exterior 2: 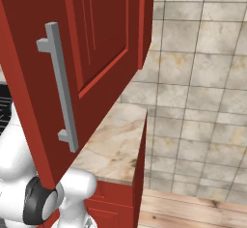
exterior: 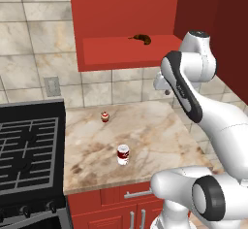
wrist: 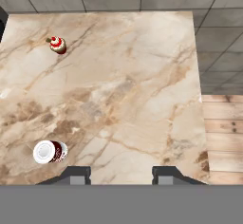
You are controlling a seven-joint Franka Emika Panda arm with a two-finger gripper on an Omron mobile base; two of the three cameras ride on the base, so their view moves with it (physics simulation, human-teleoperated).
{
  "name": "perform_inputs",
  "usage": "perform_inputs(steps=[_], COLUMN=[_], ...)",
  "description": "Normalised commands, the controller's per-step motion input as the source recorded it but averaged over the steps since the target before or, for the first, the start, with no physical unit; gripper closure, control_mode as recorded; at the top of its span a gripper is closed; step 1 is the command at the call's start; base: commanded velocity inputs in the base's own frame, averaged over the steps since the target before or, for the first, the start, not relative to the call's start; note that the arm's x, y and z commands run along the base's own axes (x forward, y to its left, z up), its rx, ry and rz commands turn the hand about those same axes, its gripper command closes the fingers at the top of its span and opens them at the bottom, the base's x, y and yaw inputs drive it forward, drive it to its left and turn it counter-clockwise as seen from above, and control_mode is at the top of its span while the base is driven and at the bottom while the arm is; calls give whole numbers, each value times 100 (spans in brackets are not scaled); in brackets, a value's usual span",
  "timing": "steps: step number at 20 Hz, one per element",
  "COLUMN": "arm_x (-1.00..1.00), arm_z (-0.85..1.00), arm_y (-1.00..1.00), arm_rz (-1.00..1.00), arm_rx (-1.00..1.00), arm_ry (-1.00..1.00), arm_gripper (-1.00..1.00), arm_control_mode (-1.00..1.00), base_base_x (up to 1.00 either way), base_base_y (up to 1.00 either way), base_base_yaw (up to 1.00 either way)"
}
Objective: Pick the canned food and boxed food from the counter and place them in the cabinets closest to them.
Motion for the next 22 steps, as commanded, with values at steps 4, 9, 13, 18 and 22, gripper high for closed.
perform_inputs(steps=[4, 9, 13, 18, 22], arm_x=[0, -3, -3, -4, -6], arm_z=[0, 0, 0, 0, 0], arm_y=[7, 18, 23, 23, 25], arm_rz=[0, 0, 0, 0, 0], arm_rx=[1, 1, 1, 1, 1], arm_ry=[0, 0, 0, 0, 0], arm_gripper=[-100, -100, -100, -100, -100], arm_control_mode=[-100, -100, -100, -100, -100], base_base_x=[0, 0, 0, 0, 0], base_base_y=[0, 0, 0, 0, 0], base_base_yaw=[0, 0, 0, 0, 0])
